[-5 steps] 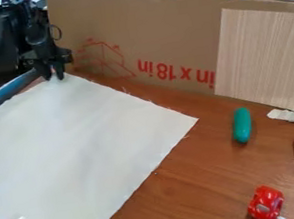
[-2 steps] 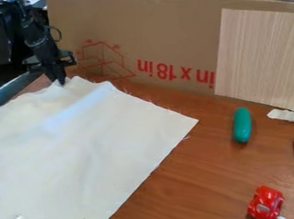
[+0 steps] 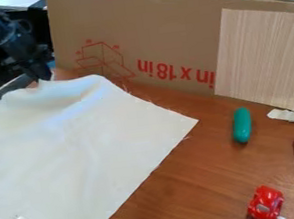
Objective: Fold the cloth from the top left to bottom right
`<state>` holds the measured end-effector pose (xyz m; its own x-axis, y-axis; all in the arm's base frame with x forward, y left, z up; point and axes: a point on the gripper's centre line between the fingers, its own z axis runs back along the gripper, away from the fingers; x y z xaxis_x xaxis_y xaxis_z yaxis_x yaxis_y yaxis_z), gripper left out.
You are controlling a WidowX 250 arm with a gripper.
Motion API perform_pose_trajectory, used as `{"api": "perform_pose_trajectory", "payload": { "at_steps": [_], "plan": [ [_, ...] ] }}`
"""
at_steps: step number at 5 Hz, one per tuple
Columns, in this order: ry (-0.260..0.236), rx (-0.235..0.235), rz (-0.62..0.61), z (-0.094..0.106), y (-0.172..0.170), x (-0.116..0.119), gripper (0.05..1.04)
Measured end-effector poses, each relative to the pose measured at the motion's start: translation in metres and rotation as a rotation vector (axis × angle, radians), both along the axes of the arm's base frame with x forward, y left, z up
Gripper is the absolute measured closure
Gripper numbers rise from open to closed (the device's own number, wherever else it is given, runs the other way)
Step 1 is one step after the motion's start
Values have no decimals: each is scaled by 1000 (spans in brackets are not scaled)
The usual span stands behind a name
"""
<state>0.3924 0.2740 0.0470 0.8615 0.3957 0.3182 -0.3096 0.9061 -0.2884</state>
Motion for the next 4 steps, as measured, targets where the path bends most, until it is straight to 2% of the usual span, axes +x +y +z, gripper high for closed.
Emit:
{"api": "perform_pose_trajectory", "payload": {
  "at_steps": [1,2,3,4],
  "plan": [
    [-40,-27,-60,0,-7,-18,1031],
    [-85,-19,-134,1,-19,-42,1031],
    [-88,47,-194,-4,-42,-74,1031],
    [-91,98,-233,1,-65,-102,1031]
  ]
}}
